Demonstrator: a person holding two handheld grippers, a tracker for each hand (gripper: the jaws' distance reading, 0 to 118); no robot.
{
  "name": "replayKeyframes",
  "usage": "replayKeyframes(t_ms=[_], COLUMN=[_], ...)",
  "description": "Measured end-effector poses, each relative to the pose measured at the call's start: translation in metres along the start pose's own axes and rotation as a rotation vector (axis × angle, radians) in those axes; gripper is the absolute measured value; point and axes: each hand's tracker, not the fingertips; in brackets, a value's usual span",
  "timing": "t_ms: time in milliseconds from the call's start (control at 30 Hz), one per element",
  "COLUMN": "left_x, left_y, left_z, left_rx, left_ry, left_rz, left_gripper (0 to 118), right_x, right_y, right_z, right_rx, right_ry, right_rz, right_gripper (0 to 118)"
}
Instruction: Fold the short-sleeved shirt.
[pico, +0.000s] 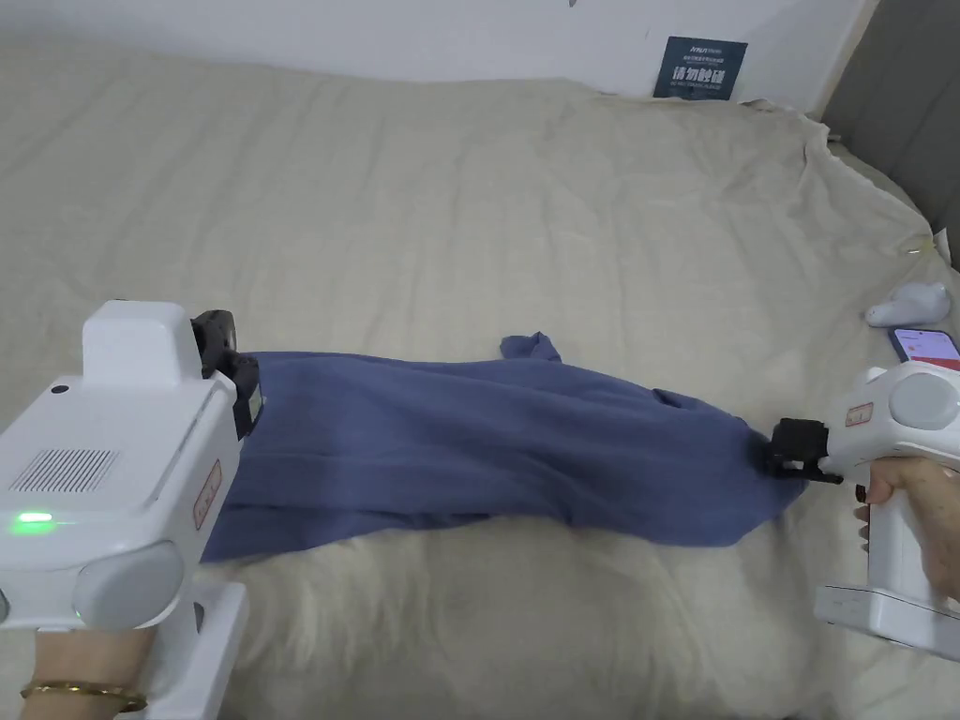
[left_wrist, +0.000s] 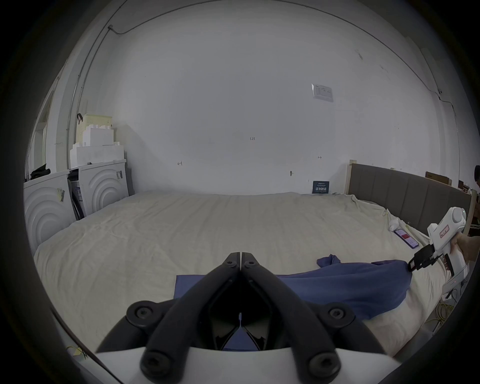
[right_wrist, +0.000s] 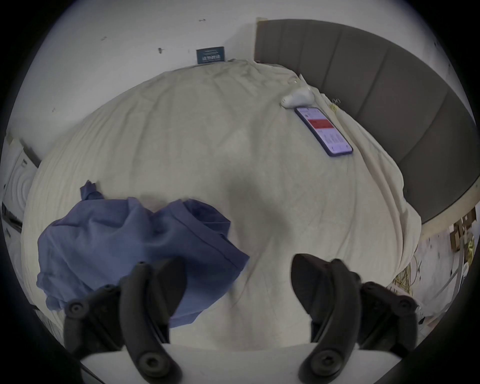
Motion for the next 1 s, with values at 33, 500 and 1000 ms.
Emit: replayKeyframes(t_ms=[33,500,1000], left_x=[0.001,0.000,-0.075], left_y=[-0.001,-0.002,0.051], left_z=[-0.003,-0.021,-0.139], left_rx=[-0.007,-0.059,-0.381], left_ry=[0.000,0.021,-0.018], left_rz=[0.001,0.025,0.221], left_gripper=[0,0,118], right_x=[0.000,-0.023,-0.017], right_y=[0.000,-0.006,0.010], right_z=[-0.004,-0.039,0.035], right_rx=[-0.003,-0.057,0.142], right_ry=[-0.004,0.018,0.094], right_rz=[0.001,-0.002,0.064], right_gripper=[72,4,4])
